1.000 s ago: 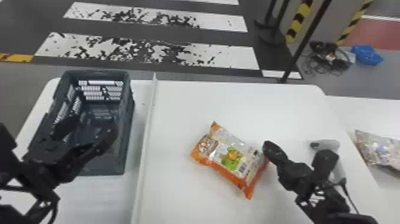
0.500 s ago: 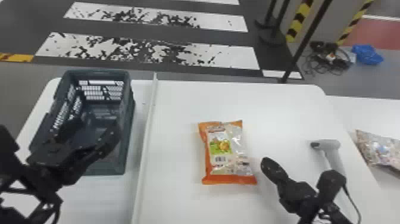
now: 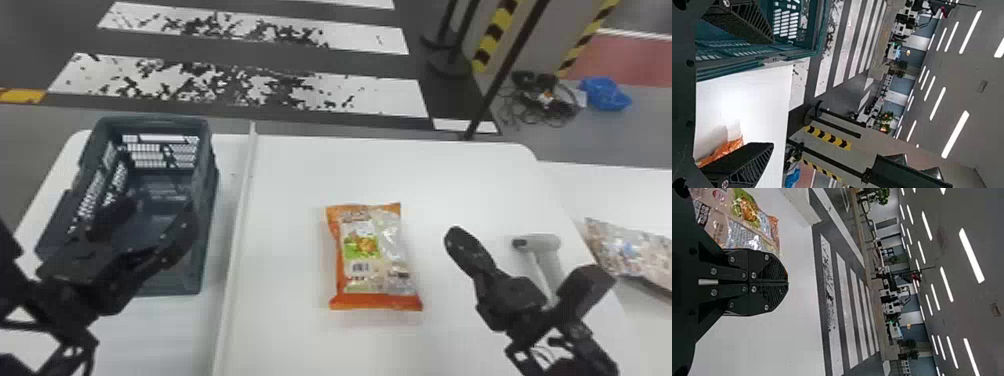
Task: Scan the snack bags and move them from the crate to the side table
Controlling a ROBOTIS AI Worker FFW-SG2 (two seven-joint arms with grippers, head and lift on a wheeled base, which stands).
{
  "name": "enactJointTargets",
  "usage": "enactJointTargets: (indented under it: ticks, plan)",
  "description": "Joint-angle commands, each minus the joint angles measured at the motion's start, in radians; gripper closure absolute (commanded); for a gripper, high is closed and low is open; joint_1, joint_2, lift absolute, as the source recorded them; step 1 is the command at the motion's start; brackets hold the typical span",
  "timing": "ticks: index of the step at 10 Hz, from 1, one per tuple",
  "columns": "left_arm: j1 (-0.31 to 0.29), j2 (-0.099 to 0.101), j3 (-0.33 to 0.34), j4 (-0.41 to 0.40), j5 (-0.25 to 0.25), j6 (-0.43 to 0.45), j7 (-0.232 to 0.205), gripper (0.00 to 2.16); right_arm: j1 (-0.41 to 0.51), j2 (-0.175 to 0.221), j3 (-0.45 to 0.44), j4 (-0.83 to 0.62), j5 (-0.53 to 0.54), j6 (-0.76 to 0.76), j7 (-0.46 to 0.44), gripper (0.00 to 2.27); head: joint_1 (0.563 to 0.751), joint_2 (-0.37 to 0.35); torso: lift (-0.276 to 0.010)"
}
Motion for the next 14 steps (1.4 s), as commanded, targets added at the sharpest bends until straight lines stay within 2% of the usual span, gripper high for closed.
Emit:
enactJointTargets:
  ticks: [1,3,4,9,12,14]
  plan:
    - [0.003,-0.005,-0.004,-0.003,-0.003,0.000,-0.002,0.07,-0.010,0.006,0.052,-0.030,0.012,0.022,-0.013,2.25,0.695,-0.107,-0.087]
    - [0.008,-0.007,-0.009,-0.006,-0.007,0.000,-0.007,0.07,-0.034,0.053,0.105,-0.017,0.035,0.022,-0.028,2.25,0.695,-0.067,-0.087]
    - [0.008,-0.007,-0.006,-0.010,-0.009,0.000,-0.007,0.07,-0.047,0.062,0.132,-0.007,0.052,0.022,-0.036,2.25,0.695,-0.043,-0.087]
    - [0.032,-0.004,0.002,-0.024,-0.009,0.003,-0.022,0.07,-0.172,0.082,0.247,0.109,0.127,0.062,-0.084,2.25,0.695,0.055,-0.087]
    - [0.039,-0.005,0.006,-0.023,-0.006,0.003,-0.036,0.07,-0.223,0.081,0.251,0.194,0.145,0.065,-0.085,2.25,0.695,0.076,-0.087]
    - [0.032,-0.005,0.005,-0.018,-0.004,0.003,-0.036,0.07,-0.221,0.076,0.250,0.220,0.151,0.062,-0.084,2.25,0.695,0.070,-0.087]
